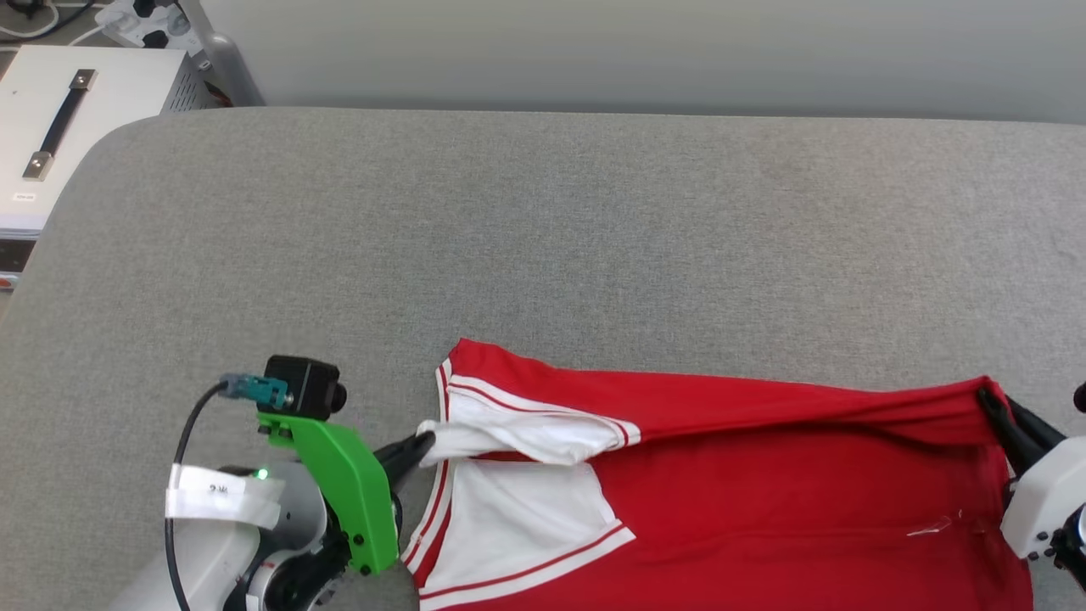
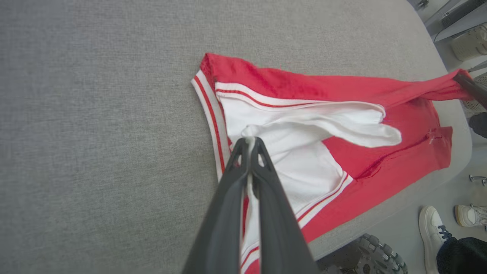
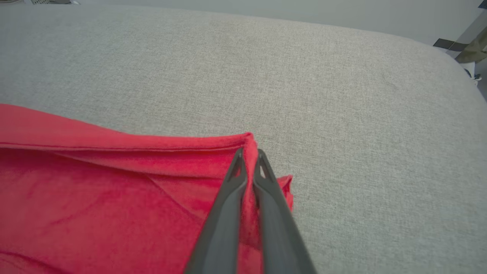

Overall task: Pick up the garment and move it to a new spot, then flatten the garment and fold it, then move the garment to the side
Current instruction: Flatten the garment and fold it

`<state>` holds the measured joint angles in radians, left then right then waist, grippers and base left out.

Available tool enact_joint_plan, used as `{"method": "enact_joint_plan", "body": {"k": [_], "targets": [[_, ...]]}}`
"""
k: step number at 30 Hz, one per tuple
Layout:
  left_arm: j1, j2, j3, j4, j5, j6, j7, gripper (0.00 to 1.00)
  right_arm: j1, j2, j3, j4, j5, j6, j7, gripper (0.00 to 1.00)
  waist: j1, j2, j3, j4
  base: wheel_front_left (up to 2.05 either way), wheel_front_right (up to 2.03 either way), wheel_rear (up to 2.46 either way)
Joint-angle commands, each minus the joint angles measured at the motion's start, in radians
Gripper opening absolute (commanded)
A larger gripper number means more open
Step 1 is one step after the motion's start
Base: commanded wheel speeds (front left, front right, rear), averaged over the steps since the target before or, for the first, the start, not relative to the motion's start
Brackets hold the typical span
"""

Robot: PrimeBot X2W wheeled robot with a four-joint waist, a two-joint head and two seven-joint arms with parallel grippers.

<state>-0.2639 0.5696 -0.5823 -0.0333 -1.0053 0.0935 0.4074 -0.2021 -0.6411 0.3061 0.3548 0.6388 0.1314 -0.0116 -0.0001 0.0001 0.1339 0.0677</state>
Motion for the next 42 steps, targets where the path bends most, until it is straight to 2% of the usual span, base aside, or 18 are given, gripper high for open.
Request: {"method": "enact_joint_plan", "body": {"k": [1, 8, 20, 26, 27, 28, 34, 35, 42], "targets": [[0.028, 0.008, -0.005, 0.001, -0.007, 0.008, -0.009, 0.00, 0.025, -0.009, 0.006, -0.010, 0.007, -0.001, -0.012, 0.00, 0.0001, -0.0001, -0.004, -0.003, 0.00, 0.00, 0.00], [0.094, 0.020, -0.039, 0.017, 0.002, 0.014, -0.006, 0.00, 0.092, -0.056, 0.069, -0.063, 0.040, -0.001, -0.023, 0.00, 0.0001, -0.0001, -0.016, -0.010, 0.00, 0.00, 0.00], [0.117, 0.022, -0.095, 0.048, 0.024, 0.015, 0.031, 0.00, 0.097, -0.212, 0.257, -0.169, 0.049, -0.001, 0.053, 0.00, 0.0001, -0.0001, -0.013, -0.019, 0.00, 0.00, 0.00], [0.105, 0.010, -0.114, 0.081, 0.040, 0.007, 0.032, 0.00, 0.073, -0.228, 0.305, -0.154, 0.064, -0.001, 0.075, 0.00, 0.0001, -0.0001, -0.008, -0.019, 0.00, 0.00, 0.00], [0.104, 0.009, -0.116, 0.086, 0.042, 0.005, 0.029, 0.00, 0.071, -0.224, 0.307, -0.149, 0.073, -0.001, 0.079, 0.38, 0.0001, -0.0001, -0.009, -0.019, 0.00, 0.00, 0.00], [0.102, 0.007, -0.118, 0.092, 0.046, 0.003, 0.025, 1.00, 0.070, -0.219, 0.311, -0.146, 0.084, -0.001, 0.084, 1.00, 0.0001, -0.0001, -0.011, -0.019, 0.00, 0.00, 0.00], [0.105, -0.006, -0.108, 0.105, 0.055, 0.001, -0.023, 1.00, 0.079, -0.214, 0.315, -0.154, 0.153, -0.001, 0.119, 1.00, 0.0001, -0.0001, -0.042, -0.023, 0.00, 0.00, 0.00], [0.106, -0.011, -0.086, 0.089, 0.059, 0.007, -0.068, 1.00, 0.088, -0.213, 0.277, -0.178, 0.218, -0.001, 0.147, 1.00, 0.0001, -0.0001, -0.063, -0.028, 0.00, 0.00, 0.00], [0.095, -0.033, -0.011, 0.035, 0.102, 0.035, -0.244, 1.00, 0.143, -0.173, 0.102, -0.221, 0.322, -0.001, 0.253, 1.00, 0.0001, -0.0001, -0.085, -0.034, 0.00, 0.00, 0.00]]}}
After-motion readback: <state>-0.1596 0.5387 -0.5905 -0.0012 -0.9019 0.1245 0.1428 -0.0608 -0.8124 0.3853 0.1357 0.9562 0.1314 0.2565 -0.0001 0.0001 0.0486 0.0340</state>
